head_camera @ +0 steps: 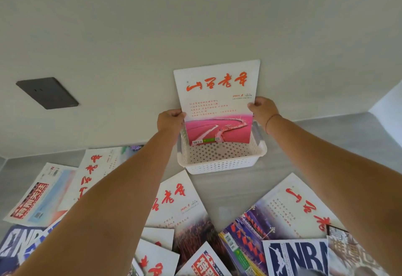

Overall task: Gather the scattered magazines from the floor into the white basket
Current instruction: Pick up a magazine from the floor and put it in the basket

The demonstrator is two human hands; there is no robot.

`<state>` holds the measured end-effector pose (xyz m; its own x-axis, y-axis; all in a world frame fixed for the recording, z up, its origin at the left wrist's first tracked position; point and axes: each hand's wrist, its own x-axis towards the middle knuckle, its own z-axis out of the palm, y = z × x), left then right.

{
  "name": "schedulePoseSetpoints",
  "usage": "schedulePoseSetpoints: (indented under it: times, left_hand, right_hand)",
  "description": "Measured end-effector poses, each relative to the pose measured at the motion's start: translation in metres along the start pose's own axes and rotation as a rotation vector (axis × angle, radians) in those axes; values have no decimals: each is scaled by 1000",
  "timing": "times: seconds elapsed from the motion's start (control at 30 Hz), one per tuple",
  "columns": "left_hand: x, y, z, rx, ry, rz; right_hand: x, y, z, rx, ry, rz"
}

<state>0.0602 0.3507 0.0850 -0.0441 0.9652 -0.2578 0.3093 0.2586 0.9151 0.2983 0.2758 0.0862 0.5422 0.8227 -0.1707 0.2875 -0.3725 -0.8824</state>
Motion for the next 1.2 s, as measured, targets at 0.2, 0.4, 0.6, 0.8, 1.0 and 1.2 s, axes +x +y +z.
schedulePoseSetpoints:
  times: [0.2,0.4,0.6,0.8,1.0,1.2]
  left_hand:
    - [2,-1,-1,24,35,6]
    - [-2,-6,-5,57,24,17]
    - [-12,-11,-18,38,33,-2]
    - [-45,-38,-54,71,61,42]
    - [-109,-121,-123,384,54,31]
    - [-188,-204,-201,538,113,-75]
  right_hand:
    - [4,-9,1,-19,36,-58]
    - [-1,-8,2,-85,19,-52]
    - [-7,-8,0,-56,10,-41]
    - [-48,5,-3,-84,99,-79]
    - [-155,51,37,-79,25,-178]
    - [-260,89,114,-150,-422,-85]
